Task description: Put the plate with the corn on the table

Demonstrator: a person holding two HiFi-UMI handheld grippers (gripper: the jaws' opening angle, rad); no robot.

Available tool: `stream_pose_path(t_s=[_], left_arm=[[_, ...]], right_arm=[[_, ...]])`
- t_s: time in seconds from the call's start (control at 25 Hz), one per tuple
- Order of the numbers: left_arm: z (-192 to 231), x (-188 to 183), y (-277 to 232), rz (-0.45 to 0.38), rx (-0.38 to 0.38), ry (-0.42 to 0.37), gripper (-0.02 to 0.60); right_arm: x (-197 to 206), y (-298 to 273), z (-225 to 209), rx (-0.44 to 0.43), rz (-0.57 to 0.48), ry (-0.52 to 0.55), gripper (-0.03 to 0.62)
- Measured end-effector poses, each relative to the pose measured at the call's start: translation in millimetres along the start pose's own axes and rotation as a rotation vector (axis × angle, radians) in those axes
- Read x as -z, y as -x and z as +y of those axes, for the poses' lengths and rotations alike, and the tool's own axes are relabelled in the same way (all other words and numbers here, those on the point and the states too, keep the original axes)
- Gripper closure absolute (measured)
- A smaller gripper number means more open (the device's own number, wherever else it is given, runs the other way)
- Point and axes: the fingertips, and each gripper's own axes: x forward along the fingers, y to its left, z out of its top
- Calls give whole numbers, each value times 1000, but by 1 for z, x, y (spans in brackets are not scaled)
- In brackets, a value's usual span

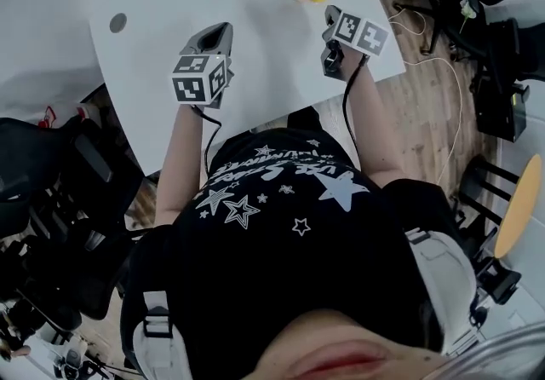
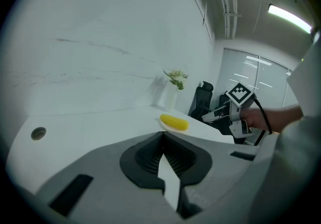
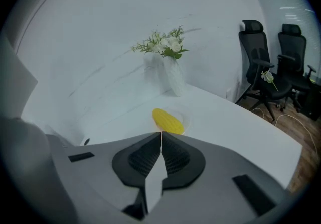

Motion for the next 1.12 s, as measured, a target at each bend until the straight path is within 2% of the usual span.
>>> stream_pose_path(t_s=[0.28, 0.48, 0.6, 0.88, 1.12], left_arm=[[12, 18, 26, 20, 106, -35, 575], [8, 32, 27, 57, 202, -58, 575], [4, 32, 29, 65, 244, -81, 575], [-13, 34, 20, 75, 276, -65, 575], [-32, 49, 24, 89, 274, -135, 575]], right_arm=[[43, 28, 22, 68, -35, -64, 586], [78, 53, 23, 133, -48, -138, 586], [90, 62, 28, 151, -38, -142, 586], [83, 65, 32, 136, -61, -121, 586], [108, 66, 36, 84, -28, -123, 588]])
